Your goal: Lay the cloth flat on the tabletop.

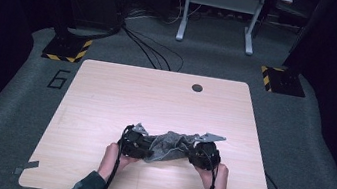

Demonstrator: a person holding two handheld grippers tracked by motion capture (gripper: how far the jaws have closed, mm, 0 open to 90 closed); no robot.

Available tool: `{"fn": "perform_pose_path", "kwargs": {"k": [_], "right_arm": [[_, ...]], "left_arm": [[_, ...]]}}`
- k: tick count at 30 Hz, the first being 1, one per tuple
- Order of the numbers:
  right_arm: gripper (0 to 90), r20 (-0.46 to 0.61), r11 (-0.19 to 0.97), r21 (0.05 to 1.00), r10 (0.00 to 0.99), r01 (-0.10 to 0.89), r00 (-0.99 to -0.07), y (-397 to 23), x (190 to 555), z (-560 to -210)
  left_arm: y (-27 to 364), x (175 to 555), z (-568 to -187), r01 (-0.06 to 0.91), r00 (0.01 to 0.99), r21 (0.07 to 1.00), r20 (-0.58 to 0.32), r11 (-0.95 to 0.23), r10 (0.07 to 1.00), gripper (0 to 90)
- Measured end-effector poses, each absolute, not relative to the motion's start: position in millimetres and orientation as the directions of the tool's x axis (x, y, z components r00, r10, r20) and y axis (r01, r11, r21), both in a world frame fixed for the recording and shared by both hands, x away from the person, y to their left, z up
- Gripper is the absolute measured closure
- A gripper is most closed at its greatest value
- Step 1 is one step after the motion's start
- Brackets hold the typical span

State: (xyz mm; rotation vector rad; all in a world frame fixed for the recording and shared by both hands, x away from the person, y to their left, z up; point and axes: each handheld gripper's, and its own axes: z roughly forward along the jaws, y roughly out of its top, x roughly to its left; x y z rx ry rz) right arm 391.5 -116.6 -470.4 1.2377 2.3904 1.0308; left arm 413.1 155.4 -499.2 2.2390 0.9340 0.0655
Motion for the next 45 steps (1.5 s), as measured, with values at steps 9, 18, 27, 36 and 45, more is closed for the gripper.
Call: {"fn": "perform_pose_path", "kwargs": {"k": [9, 18, 27, 36, 45], "right_arm": [[87.9, 0.071, 0.392, 0.716, 0.782, 0.578, -0.619, -120.7, 389.3, -466.8], [88.6, 0.073, 0.373, 0.707, 0.807, 0.602, -0.586, -139.9, 387.5, -466.5], [88.6, 0.052, 0.382, 0.669, 0.832, 0.637, -0.553, -152.9, 384.1, -481.6], [74.8, 0.082, 0.349, 0.626, 0.86, 0.697, -0.504, -176.7, 386.5, -495.9], [50.9, 0.067, 0.37, 0.683, 0.826, 0.629, -0.559, -169.8, 388.4, -461.7]], "left_arm": [[158.1, 412.0, -498.6, 0.604, 0.732, 0.648, -0.22, -0.464, 0.645, 87.6], [183.0, 415.7, -489.0, 0.622, 0.683, 0.684, -0.235, -0.382, 0.692, 87.7], [208.9, 419.4, -483.9, 0.636, 0.632, 0.706, -0.244, -0.312, 0.736, 87.7], [222.9, 423.9, -489.9, 0.673, 0.598, 0.687, -0.286, -0.275, 0.749, 81.1], [224.5, 419.8, -492.9, 0.713, 0.57, 0.653, -0.329, -0.254, 0.753, 41.2]]}}
